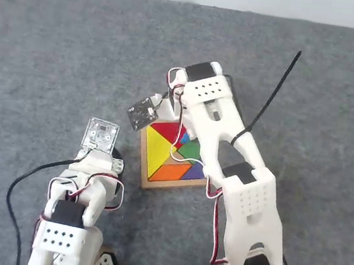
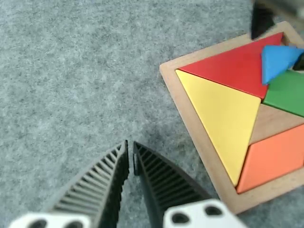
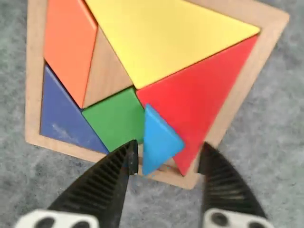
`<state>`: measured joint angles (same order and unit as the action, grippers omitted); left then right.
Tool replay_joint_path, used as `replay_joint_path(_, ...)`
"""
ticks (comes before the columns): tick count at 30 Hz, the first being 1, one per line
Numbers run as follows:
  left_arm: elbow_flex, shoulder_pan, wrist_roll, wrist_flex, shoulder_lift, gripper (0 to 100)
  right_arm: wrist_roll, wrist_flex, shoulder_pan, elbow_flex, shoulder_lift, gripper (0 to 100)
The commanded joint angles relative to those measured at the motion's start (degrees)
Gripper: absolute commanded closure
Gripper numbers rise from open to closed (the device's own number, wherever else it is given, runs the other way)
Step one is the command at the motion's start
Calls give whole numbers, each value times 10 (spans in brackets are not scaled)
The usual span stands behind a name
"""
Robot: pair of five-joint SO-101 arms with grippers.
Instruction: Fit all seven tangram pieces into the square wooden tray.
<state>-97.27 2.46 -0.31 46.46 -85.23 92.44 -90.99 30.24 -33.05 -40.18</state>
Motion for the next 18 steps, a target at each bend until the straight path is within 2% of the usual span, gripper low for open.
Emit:
replay_joint_path(1,5,3,4,3,-8,985,-33,1,-13,-58,51,745)
replay_joint_path(5,5,3,4,3,-8,985,-112,-3,-22,-127,51,745)
replay_joint_path(7,5,3,4,3,-8,985,-205,-15,-26,-176,52,747)
replay_joint_path(9,5,3,4,3,-8,985,-331,-52,-30,-238,52,781)
replay_joint_path(12,5,3,4,3,-8,985,-483,-125,-46,-328,51,863)
replay_joint_path(15,5,2,4,3,-8,985,-646,-120,-90,-341,62,987)
replay_joint_path(16,5,2,4,3,-8,985,-690,-122,-106,-334,67,997)
replay_joint_path(18,5,2,4,3,-8,985,-726,-122,-134,-286,85,990)
